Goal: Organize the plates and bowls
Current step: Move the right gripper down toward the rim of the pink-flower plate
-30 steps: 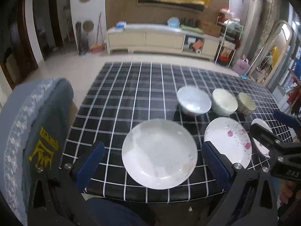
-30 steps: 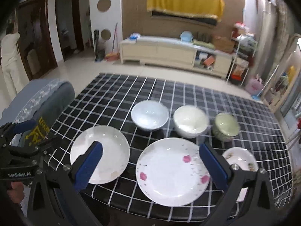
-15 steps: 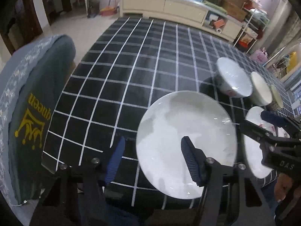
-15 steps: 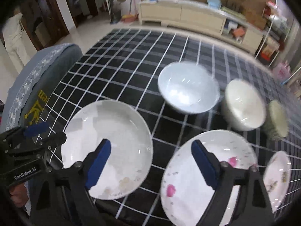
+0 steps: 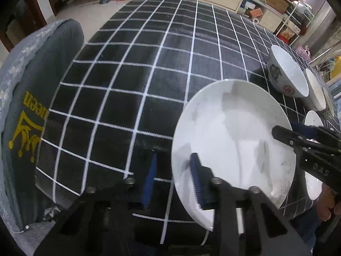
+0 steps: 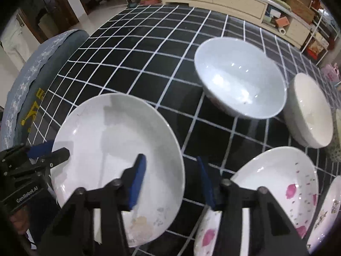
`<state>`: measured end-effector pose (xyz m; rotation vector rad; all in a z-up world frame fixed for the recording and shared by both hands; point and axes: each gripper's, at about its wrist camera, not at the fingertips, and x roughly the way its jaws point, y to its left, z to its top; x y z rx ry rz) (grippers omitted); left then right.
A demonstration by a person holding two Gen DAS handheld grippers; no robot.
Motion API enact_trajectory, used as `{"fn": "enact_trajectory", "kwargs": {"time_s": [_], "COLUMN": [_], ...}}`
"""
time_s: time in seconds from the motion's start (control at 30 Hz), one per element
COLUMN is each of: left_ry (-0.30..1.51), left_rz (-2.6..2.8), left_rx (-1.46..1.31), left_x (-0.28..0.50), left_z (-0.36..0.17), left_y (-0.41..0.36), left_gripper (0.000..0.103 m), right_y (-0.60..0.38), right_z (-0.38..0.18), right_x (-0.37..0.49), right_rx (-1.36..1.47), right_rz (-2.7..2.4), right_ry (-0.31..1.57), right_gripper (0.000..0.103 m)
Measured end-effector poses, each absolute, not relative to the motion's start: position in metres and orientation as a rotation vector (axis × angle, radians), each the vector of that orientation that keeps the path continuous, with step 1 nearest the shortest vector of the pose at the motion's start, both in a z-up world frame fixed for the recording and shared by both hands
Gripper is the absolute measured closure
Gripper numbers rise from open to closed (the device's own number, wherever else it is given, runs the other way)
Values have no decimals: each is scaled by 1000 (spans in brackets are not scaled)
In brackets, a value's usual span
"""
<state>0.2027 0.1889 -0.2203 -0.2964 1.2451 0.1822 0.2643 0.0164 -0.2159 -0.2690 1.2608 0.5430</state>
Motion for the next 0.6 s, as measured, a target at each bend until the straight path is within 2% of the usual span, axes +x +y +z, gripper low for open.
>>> {"fn": "enact_trajectory", "kwargs": {"time_s": [0.1,0.13,0.4,0.6], "left_ry": [1241,1240,1247,1244], "left_rz": [160,154,161,174], "left_rx": [-310,-313,-294,-286], "left_x": [202,202,206,216], "left_z": [-221,-221,-220,-219], "left_y": [187,186,179,176], "left_gripper": [82,87,87,87], "right_y": [16,16,10,5], "right_z": [-222,-224,-224,-222], "right_x": [265,264,261,262], "right_rx": [-252,-255,-206,-206], "right_rz": [536,529,494,482], "right_ry": [1294,1294,1293,1292], "right_gripper": [66,66,75,75]}}
